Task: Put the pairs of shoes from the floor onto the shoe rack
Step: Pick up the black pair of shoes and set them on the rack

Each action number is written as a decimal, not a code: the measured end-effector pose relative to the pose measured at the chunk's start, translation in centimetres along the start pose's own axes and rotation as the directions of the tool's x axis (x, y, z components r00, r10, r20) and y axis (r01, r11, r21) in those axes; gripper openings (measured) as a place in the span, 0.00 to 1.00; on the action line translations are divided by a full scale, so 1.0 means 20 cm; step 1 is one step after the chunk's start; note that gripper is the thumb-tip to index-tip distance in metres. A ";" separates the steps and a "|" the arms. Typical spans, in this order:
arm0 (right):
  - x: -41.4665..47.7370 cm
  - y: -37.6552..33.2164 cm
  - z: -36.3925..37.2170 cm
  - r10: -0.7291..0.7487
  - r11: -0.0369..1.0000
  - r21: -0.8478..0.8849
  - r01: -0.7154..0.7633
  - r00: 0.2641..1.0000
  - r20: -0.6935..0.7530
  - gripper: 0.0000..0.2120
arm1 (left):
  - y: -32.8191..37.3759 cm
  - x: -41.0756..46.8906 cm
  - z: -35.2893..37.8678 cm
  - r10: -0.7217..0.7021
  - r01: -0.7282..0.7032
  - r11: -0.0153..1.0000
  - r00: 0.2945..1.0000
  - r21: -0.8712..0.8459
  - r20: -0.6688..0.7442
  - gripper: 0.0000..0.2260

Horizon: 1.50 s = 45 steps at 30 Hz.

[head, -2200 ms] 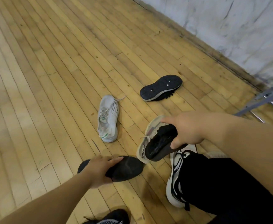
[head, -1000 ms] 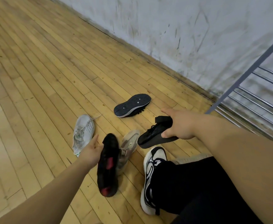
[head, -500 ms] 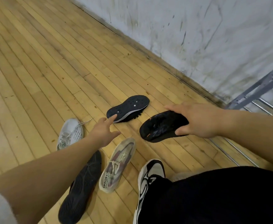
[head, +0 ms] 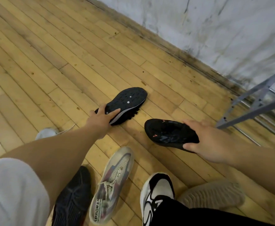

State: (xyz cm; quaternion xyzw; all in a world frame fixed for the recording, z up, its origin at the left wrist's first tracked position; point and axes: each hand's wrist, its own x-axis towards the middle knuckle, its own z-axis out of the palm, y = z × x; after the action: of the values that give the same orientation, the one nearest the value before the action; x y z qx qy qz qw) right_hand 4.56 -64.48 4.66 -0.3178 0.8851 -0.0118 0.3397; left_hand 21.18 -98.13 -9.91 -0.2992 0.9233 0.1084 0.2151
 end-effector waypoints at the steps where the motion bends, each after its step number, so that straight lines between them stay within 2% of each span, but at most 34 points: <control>1: 0.00 0.00 0.00 0.004 1.000 0.009 -0.004 1.000 0.000 0.41 | 0.00 -0.02 -0.01 0.020 -0.020 0.999 1.000 -0.030 -0.017 0.36; 3: -0.01 0.00 0.01 0.014 0.999 0.035 -0.014 1.000 0.004 0.41 | 0.01 -0.09 -0.04 0.082 -0.091 0.981 0.995 -0.171 -0.055 0.27; 5: -0.02 0.00 0.02 0.018 0.998 0.058 -0.018 1.000 0.000 0.41 | 0.04 -0.19 -0.07 0.100 -0.144 0.905 0.986 -0.399 -0.130 0.24; 8: -0.05 -0.02 0.05 0.033 0.997 0.064 -0.032 0.999 -0.009 0.41 | 0.06 -0.29 -0.07 -0.014 -0.068 0.730 0.993 -0.681 -0.114 0.25; 11: -0.05 -0.04 0.07 0.048 0.997 0.057 -0.046 0.998 -0.028 0.42 | 0.03 -0.34 0.00 -0.100 0.049 0.679 0.995 -0.733 -0.027 0.29; 14: -0.06 -0.05 0.08 0.049 0.996 0.077 -0.046 0.998 -0.035 0.42 | 0.03 -0.38 0.03 -0.149 0.104 0.620 0.989 -0.778 0.014 0.24; 18: -0.07 -0.08 0.07 0.052 0.994 0.103 -0.047 0.998 -0.042 0.43 | 0.02 -0.46 0.01 -0.129 0.106 0.652 0.991 -0.751 0.028 0.24; 24: -0.14 -0.18 -0.03 -0.041 0.993 0.107 0.046 0.998 -0.046 0.38 | -0.15 -0.81 0.12 -0.152 0.101 0.785 0.988 -0.611 -0.032 0.29; 27: -0.21 -0.27 -0.12 -0.120 0.992 0.025 0.120 0.993 -0.002 0.36 | -0.26 -1.09 0.31 -0.216 0.198 0.848 0.976 -0.492 0.020 0.35; 30: -0.28 -0.39 -0.20 -0.210 0.975 -0.071 0.212 0.977 0.030 0.36 | -0.31 -1.31 0.50 -0.312 0.333 0.901 0.943 -0.279 0.119 0.49; 33: -0.34 -0.52 -0.26 -0.283 0.946 -0.148 0.288 0.957 0.060 0.35 | -0.27 -1.48 0.60 -0.356 0.387 0.911 0.913 -0.143 0.198 0.53; 37: -0.44 -0.64 -0.30 -0.344 0.903 -0.230 0.363 0.932 0.117 0.35 | -0.22 -1.61 0.72 -0.396 0.436 0.882 0.892 -0.182 0.219 0.57; 41: -0.51 -0.71 -0.31 -0.382 0.868 -0.272 0.415 0.909 0.167 0.35 | -0.21 -1.64 0.77 -0.406 0.427 0.879 0.904 -0.215 0.134 0.54; 45: -0.58 -0.74 -0.28 -0.404 0.840 -0.323 0.435 0.900 0.163 0.36 | -0.23 -1.67 0.72 -0.328 0.384 0.847 0.922 -0.368 0.206 0.58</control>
State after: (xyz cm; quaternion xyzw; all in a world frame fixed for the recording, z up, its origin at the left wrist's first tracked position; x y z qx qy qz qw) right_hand 15.99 -70.78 19.44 -0.5595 0.7657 0.0865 0.3054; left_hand 53.05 -80.12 -7.40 -0.4952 0.7925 0.2738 0.2275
